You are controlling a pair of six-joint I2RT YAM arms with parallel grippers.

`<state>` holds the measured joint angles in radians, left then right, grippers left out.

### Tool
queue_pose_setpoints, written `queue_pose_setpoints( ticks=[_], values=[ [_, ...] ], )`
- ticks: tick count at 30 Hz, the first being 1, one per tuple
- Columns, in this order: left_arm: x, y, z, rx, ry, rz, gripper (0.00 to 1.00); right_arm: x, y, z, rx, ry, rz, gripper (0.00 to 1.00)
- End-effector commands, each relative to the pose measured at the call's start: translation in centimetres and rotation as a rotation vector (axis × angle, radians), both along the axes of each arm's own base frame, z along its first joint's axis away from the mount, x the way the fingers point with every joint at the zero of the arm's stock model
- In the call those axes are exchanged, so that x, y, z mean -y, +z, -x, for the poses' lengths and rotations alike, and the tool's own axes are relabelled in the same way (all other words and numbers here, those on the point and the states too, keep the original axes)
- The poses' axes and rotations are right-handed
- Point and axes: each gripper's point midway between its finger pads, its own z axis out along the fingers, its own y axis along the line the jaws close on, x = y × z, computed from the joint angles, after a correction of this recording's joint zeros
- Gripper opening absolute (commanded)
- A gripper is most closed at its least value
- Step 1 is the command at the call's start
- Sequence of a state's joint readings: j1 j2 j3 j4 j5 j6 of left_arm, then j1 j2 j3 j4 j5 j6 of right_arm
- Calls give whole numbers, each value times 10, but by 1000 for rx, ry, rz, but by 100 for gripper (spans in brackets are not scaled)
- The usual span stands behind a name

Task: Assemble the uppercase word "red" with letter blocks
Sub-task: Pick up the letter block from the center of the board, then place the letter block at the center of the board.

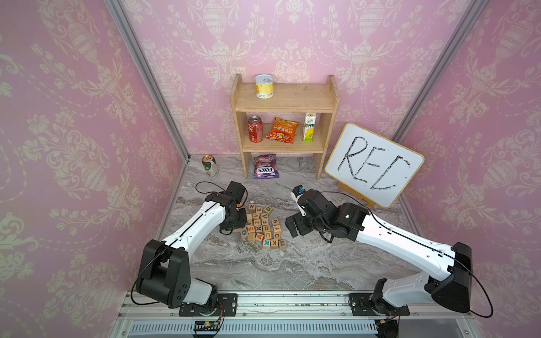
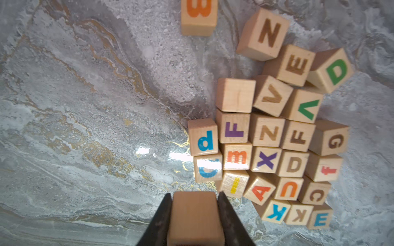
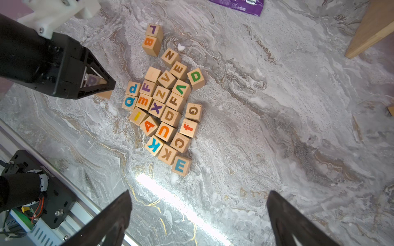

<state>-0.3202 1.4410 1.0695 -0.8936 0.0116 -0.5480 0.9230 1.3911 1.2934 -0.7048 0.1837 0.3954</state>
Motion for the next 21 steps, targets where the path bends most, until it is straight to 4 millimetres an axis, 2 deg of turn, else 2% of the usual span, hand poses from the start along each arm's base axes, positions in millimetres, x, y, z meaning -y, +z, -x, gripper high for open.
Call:
queue_pose_setpoints(
  ticks=[1, 11, 21],
  values=[
    [4, 8, -3, -15, -19, -37, 0, 0, 6, -2, -11, 27, 10, 100],
    [49, 28, -30, 17, -104, -25, 0, 10, 18, -11, -20, 20, 4, 100],
    [99, 28, -57, 25, -157, 7, 0, 30, 18, -9, -49, -1, 9, 100]
  ],
)
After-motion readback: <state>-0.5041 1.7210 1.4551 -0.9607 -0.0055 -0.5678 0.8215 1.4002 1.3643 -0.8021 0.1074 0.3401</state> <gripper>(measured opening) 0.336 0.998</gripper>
